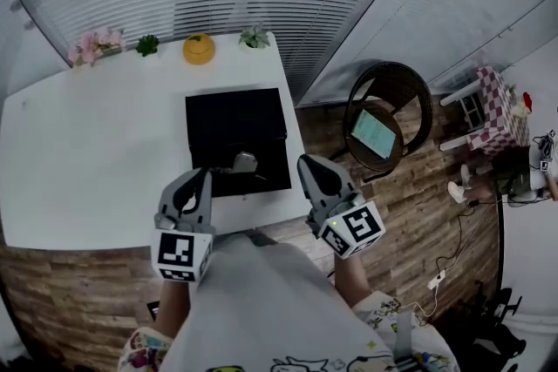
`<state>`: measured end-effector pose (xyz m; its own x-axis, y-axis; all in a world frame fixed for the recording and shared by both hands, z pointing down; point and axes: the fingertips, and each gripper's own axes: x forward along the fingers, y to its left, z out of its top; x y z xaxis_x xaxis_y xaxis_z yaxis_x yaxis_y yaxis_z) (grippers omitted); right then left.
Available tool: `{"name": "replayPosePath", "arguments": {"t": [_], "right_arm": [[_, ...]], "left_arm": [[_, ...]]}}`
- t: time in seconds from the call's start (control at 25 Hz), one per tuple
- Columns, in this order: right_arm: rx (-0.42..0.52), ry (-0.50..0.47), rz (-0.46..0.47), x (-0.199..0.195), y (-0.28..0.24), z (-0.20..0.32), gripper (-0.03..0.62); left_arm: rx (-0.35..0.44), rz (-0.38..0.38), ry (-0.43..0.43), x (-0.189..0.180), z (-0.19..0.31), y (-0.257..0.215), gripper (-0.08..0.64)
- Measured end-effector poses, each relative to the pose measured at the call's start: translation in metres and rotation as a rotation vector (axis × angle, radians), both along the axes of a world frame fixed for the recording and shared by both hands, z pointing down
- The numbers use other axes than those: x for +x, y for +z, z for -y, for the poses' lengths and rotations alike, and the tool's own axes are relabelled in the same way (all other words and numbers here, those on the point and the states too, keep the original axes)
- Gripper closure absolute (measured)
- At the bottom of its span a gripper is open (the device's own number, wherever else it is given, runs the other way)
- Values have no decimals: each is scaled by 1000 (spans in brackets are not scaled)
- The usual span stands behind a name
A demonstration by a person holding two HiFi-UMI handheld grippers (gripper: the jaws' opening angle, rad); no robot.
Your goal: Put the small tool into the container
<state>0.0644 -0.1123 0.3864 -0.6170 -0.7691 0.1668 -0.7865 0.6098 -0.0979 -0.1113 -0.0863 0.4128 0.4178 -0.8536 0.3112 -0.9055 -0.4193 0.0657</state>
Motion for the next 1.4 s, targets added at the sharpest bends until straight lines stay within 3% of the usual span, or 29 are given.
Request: {"name": "replayPosePath", "arguments": {"t": [1.4], "right_arm": [[-16, 6, -26, -4, 10, 5, 592]], "left_arm": [[2, 4, -19, -9, 6, 3, 554]]}}
